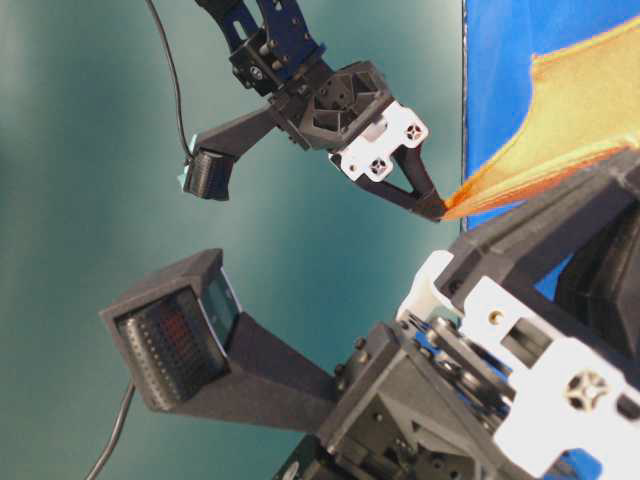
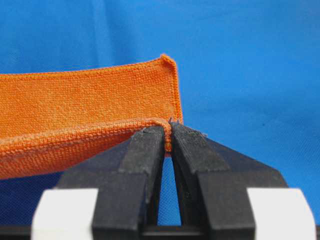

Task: Fold the orange towel.
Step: 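Lift the strip and swing the left end over toward the right end, then lay the folded towel down and open both grippers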

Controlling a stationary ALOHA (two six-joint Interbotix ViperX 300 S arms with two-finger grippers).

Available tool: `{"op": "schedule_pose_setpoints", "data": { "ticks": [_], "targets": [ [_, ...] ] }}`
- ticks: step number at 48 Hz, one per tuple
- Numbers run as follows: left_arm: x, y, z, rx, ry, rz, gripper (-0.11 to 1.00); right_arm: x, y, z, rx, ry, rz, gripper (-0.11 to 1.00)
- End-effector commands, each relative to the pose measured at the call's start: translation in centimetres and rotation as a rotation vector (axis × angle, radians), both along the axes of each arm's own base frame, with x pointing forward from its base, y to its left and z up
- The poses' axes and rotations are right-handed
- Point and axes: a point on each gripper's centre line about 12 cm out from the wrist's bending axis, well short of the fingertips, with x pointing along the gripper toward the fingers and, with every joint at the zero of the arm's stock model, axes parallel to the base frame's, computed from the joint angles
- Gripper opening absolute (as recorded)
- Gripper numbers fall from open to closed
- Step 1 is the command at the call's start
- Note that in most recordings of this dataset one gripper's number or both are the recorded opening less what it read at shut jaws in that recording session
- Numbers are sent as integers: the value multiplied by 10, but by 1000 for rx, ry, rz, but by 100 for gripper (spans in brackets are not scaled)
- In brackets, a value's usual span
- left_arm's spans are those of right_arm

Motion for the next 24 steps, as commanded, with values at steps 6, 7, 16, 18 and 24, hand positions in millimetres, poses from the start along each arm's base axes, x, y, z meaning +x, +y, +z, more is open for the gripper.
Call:
{"op": "schedule_pose_setpoints", "data": {
  "ticks": [6, 7, 16, 18, 24],
  "targets": [
    [3, -2, 13, -8, -41, -4, 21, 5, -3, 14, -17, -53, 13, 0],
    [3, -2, 13, -6, -41, -5, 25, 5, -3, 14, -17, -53, 13, 1],
    [4, 0, 15, 5, -46, -7, 61, 7, 4, 13, -25, -44, 35, 36],
    [5, 1, 17, 7, -50, -6, 62, 7, 6, 13, -30, -40, 45, 50],
    [5, 1, 23, 12, -59, -8, 62, 8, 7, 14, -32, -40, 49, 67]
  ]
}}
